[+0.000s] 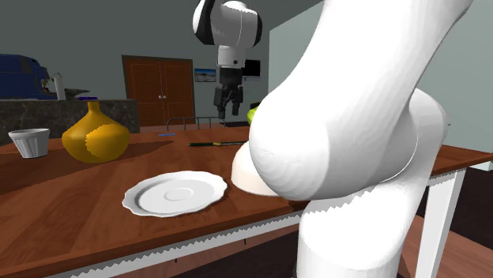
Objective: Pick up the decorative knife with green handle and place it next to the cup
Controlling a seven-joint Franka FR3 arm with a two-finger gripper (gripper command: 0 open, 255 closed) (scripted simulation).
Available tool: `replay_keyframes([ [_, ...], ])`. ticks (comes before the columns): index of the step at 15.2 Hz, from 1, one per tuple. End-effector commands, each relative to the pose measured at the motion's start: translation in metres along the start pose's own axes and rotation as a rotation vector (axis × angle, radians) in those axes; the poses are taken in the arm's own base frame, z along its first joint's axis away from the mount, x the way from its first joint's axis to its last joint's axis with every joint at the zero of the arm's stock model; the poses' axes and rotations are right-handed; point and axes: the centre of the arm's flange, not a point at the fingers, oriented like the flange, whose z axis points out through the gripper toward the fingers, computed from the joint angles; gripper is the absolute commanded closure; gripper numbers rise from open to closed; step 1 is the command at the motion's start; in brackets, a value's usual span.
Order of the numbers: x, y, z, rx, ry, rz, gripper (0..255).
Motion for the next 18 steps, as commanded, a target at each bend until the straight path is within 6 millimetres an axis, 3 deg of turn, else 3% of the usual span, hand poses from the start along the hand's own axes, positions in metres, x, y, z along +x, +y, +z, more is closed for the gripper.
replay_keyframes([
  [1, 0.012, 0.018, 0.018, -0.001, 0.002, -0.053, 0],
  [11, 0.096, 0.080, 0.097, -0.001, 0.014, -0.302, 0],
  [18, 0.099, 0.082, 0.131, -0.001, 0.014, -0.310, 0],
])
